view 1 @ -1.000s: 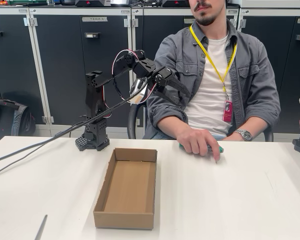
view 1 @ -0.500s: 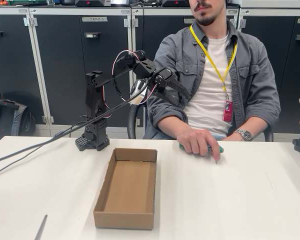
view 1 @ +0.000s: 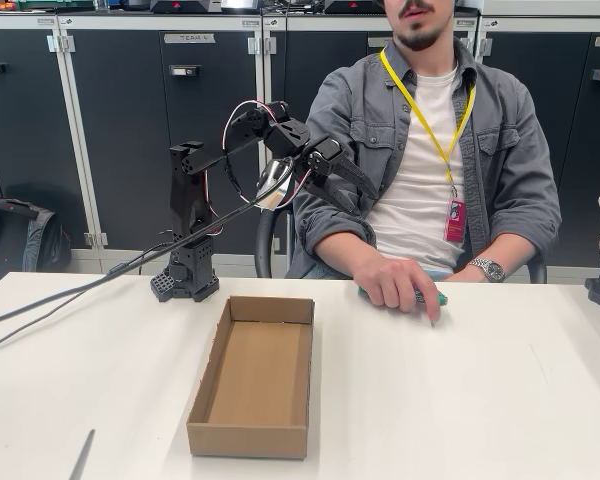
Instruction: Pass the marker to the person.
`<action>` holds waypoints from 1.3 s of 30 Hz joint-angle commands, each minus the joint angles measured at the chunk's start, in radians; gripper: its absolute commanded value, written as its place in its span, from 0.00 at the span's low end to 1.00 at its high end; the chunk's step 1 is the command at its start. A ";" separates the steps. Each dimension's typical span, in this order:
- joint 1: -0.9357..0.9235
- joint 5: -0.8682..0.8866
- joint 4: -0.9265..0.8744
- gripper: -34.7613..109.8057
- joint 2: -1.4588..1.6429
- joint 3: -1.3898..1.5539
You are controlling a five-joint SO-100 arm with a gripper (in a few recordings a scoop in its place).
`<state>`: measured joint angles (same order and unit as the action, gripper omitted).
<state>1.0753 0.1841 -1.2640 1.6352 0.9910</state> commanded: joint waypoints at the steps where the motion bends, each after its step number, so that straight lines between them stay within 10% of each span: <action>1: -0.002 -0.011 0.023 0.44 0.061 -0.008; 39: 0.006 -0.031 0.035 0.45 0.092 0.038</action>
<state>1.0753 0.1703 -1.2548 1.6644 1.0339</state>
